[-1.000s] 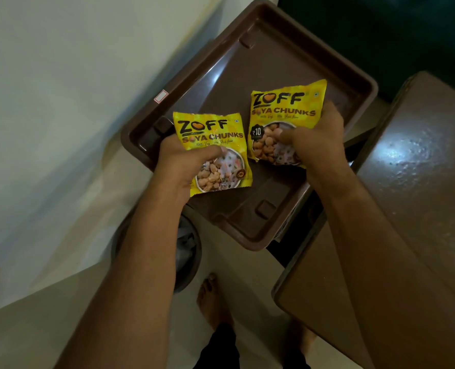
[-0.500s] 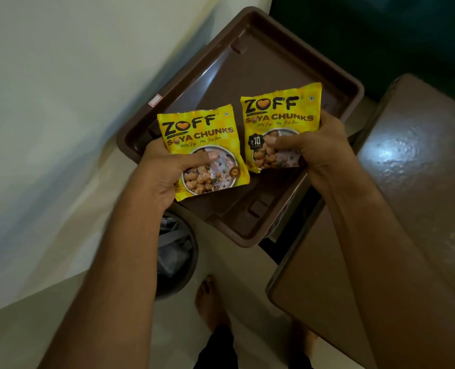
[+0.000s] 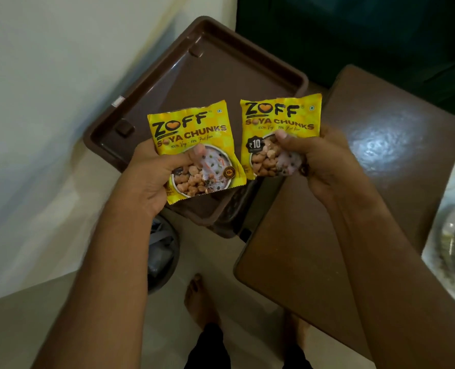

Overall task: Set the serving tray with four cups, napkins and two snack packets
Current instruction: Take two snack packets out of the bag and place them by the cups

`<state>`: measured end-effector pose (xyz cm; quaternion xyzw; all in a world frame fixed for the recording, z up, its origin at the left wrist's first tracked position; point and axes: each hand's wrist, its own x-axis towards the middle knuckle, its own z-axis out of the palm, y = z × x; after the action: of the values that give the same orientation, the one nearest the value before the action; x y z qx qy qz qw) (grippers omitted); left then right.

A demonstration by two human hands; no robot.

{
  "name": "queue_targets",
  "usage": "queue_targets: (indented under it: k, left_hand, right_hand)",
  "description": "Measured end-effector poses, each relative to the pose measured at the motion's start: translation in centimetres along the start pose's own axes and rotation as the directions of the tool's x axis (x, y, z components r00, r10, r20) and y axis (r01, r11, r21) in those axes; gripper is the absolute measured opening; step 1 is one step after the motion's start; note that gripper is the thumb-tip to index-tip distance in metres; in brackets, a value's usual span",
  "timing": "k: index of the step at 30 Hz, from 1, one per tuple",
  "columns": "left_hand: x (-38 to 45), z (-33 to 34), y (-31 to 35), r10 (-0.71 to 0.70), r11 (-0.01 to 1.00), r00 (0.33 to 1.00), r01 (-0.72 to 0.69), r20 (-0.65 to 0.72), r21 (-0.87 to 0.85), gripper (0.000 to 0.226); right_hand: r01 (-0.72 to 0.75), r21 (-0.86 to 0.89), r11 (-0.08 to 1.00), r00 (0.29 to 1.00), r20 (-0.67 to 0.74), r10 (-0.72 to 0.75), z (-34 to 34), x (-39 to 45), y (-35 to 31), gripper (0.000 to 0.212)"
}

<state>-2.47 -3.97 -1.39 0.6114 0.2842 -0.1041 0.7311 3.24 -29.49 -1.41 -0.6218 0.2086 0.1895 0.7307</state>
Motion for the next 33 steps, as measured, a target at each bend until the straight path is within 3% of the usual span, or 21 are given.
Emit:
queue_targets:
  k: [2,10,28,33]
  left_hand:
    - [-0.9,1.6,-0.3,0.002,1.0,1.0,-0.002,0.02,-0.006,0.04]
    - [-4.0,8.8,-1.6,-0.021,1.0,0.992,0.019,0.122,0.017,0.043]
    - [-8.6,27.1,-5.3,-0.104,0.986,0.933,0.05,0.345,0.161,0.055]
    - [-9.8,32.1,-7.3,-0.146,0.979,0.919,0.081,0.367,0.186,0.042]
  right_hand:
    - [-0.011,-0.011,1.0,1.0,-0.009,0.011,-2.3,-0.9,0.1,0.018]
    - [0.031,0.086,0.996,0.999,-0.044,-0.027,-11.2,-4.8,-0.6,0.023]
    - [0.12,0.163,0.979,0.957,-0.283,-0.07,-31.0,-12.5,-0.9,0.022]
    - [0.133,0.164,0.978,0.938,-0.339,-0.071,-36.2,-14.3,-0.5,0.02]
